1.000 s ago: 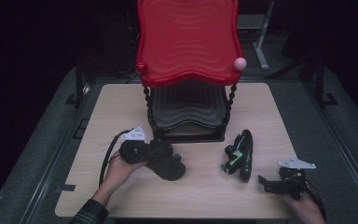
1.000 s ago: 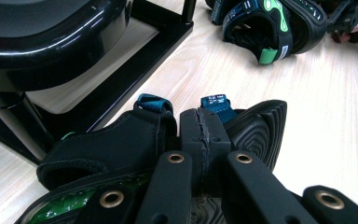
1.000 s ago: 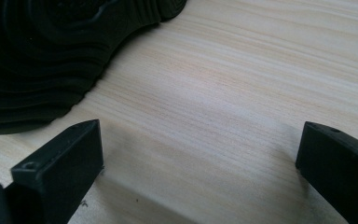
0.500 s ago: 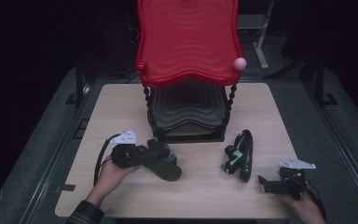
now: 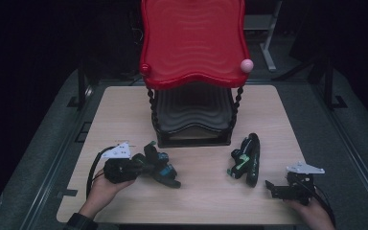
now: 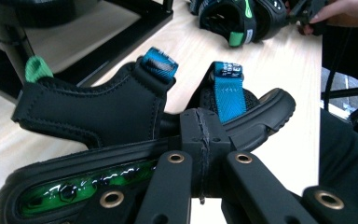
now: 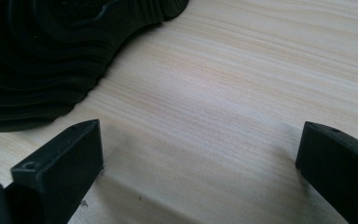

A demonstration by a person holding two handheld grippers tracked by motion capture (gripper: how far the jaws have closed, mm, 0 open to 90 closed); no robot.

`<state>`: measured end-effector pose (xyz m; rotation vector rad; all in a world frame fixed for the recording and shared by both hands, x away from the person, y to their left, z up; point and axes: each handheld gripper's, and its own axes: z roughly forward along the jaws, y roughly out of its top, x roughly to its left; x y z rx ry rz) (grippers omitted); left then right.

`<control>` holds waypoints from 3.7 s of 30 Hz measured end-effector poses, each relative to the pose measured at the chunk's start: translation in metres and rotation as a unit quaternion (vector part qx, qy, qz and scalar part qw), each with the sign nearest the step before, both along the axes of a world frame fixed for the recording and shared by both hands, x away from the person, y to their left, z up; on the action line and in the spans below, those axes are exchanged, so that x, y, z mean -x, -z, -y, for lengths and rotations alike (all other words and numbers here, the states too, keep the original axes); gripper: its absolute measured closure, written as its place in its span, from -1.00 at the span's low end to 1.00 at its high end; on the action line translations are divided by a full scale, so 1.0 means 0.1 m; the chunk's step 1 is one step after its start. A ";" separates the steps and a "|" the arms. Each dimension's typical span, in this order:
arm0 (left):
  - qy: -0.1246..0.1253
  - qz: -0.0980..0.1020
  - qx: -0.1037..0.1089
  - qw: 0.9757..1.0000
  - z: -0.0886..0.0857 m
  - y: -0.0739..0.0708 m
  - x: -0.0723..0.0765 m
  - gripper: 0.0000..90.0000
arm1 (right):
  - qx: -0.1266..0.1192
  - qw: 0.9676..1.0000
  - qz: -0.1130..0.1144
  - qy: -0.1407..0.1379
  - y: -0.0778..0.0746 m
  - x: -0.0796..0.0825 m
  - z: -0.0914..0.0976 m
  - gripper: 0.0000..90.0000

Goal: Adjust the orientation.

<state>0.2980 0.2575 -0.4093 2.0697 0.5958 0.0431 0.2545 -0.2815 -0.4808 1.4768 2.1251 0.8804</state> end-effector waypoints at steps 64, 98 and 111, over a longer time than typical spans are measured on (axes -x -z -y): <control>-0.060 0.007 -0.074 0.995 -0.42 0.34 -0.58 1.00 | 0.000 1.000 0.000 -0.002 0.00 0.00 0.00 -1.00; -0.026 -0.023 -0.098 0.995 -0.71 0.41 0.17 1.00 | 0.000 1.000 -0.001 -0.002 0.00 0.01 -0.01 -1.00; 0.049 -0.039 -0.093 0.994 -0.42 0.43 0.34 1.00 | 0.000 1.000 -0.001 -0.002 0.00 0.01 -0.01 -1.00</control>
